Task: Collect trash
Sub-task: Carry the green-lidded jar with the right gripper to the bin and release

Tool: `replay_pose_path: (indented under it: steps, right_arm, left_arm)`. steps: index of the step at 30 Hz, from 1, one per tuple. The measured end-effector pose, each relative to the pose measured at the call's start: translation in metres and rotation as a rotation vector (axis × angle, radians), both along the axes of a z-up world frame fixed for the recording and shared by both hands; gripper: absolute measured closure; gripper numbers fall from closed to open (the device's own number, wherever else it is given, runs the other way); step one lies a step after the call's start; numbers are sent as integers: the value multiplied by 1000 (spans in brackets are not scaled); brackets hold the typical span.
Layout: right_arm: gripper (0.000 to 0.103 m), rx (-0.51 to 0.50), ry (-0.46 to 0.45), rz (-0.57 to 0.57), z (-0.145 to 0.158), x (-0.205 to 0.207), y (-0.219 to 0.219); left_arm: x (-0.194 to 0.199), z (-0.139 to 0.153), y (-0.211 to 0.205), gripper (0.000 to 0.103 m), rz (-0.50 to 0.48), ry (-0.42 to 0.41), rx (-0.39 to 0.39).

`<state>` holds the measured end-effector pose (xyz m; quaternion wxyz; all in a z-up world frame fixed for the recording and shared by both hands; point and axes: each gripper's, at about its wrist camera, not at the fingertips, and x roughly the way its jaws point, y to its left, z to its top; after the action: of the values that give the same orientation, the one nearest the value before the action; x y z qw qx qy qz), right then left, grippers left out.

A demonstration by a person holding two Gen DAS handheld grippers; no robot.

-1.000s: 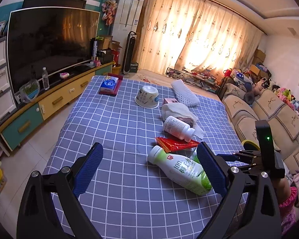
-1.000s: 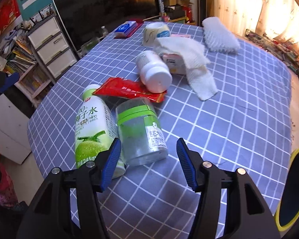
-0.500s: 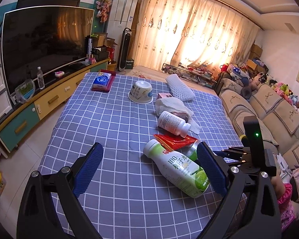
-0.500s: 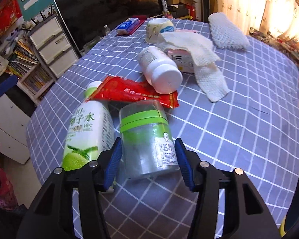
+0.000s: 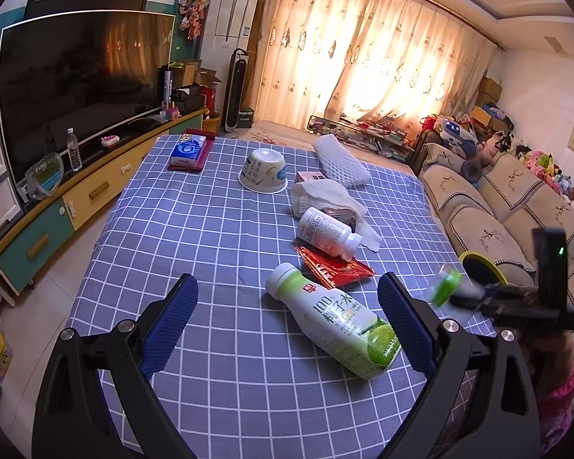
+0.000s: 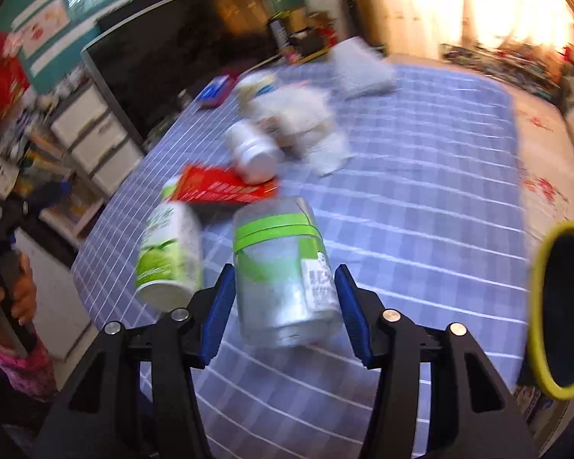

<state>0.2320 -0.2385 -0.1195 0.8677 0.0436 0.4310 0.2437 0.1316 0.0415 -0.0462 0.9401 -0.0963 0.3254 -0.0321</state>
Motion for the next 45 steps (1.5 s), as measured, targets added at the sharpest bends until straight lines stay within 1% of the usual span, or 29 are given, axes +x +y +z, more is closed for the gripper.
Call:
replay_pose_path:
  steps: [2,4,6,8,11,13,17,21,26,33,36,42,45]
  right_arm:
    - [55,-5,-11,-109,3,6,-33]
    - [55,-15,-18,-244,4,12,-76]
    - [56,-54,-14,-364,-2,16,-110]
    - [56,-84,15,-467,-14,23,-144]
    - [56,-113,60,-562,-34,31,-180]
    - [56,-108,80,-594,-45,35,-197]
    - [56,-98,118,-638,-63,47,-219]
    - [56,-98,167,-672,-87,60,-235]
    - [56,-94,195,-695,-103,64,-240]
    - [51,-103,150,-700,-92,52,-234]
    - [51,-90,138,-690,-87,48,-232]
    - [50,-68,107,-657,-77,38,-223]
    - [49,-57,93,-642,-72,33,-219]
  left_arm:
    - [1,0,-4,9,-5,1,4]
    - [2,0,-7,9,-9,4,7]
    - [4,-1,-11,9,-15,9,9]
    - [6,-2,-15,9,-21,15,12]
    - [10,-4,-22,9,-34,25,21]
    - [12,-5,-27,10,-42,30,28]
    - [18,-5,-35,9,-50,39,34]
    - [24,-8,-46,9,-70,55,45]
    - [28,-13,-57,9,-91,73,55]
    - [35,-23,-71,9,-111,109,69]
    - [39,-30,-80,9,-116,133,81]
    - [48,-51,-91,9,-88,194,115]
    - [51,-64,-94,10,-79,223,117]
